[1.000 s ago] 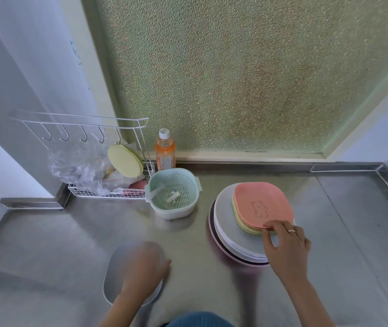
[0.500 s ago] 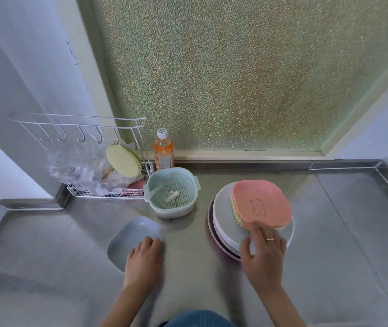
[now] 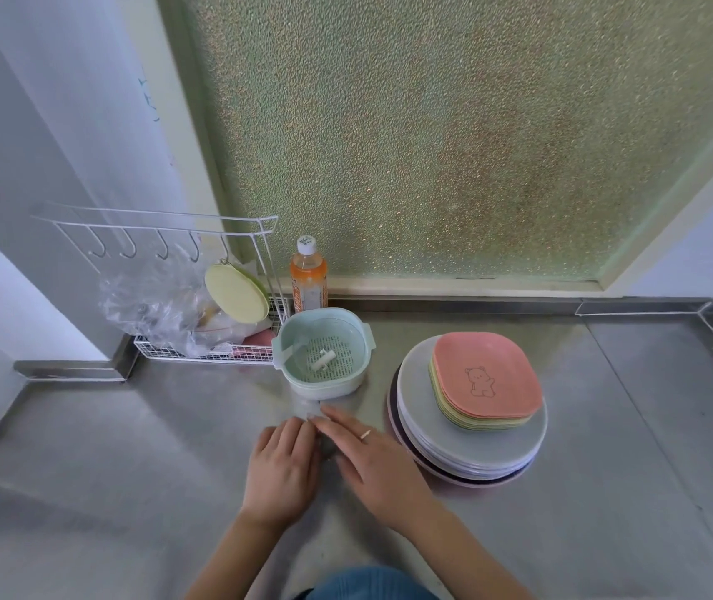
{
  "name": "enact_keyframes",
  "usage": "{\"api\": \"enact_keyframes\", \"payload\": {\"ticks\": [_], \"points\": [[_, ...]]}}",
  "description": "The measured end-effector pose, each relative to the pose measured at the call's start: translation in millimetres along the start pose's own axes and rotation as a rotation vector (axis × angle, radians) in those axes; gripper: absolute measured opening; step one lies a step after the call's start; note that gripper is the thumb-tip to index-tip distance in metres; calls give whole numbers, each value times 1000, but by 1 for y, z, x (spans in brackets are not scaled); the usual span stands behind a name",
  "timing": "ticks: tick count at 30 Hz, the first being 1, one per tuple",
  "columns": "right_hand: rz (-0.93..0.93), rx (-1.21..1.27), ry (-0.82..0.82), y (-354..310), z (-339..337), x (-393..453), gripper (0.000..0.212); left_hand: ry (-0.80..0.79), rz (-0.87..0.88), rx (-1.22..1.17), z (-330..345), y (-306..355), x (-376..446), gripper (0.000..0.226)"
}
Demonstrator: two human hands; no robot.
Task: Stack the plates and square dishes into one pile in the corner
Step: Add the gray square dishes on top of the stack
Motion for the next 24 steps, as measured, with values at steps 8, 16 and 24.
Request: {"api": "enact_keyframes", "payload": {"ticks": [8, 16, 24], "points": [[36, -51, 316, 9, -44, 3, 21, 149, -72, -29, -17, -2, 14, 30], [283, -44, 779, 70, -127, -43, 12, 13, -22, -161, -1, 10, 32, 47], [613, -150, 681, 151, -147, -74, 20, -132, 72, -316, 27, 44, 70, 46]]}}
Point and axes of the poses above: each hand's wrist, its own x-axis towards the middle knuckle, its own z-axis out of the palm, y = z × x, the point moved 7 cm from there along x, towards the middle knuckle, and after that the axes turned 9 degrees about z, right-handed, at the moved point
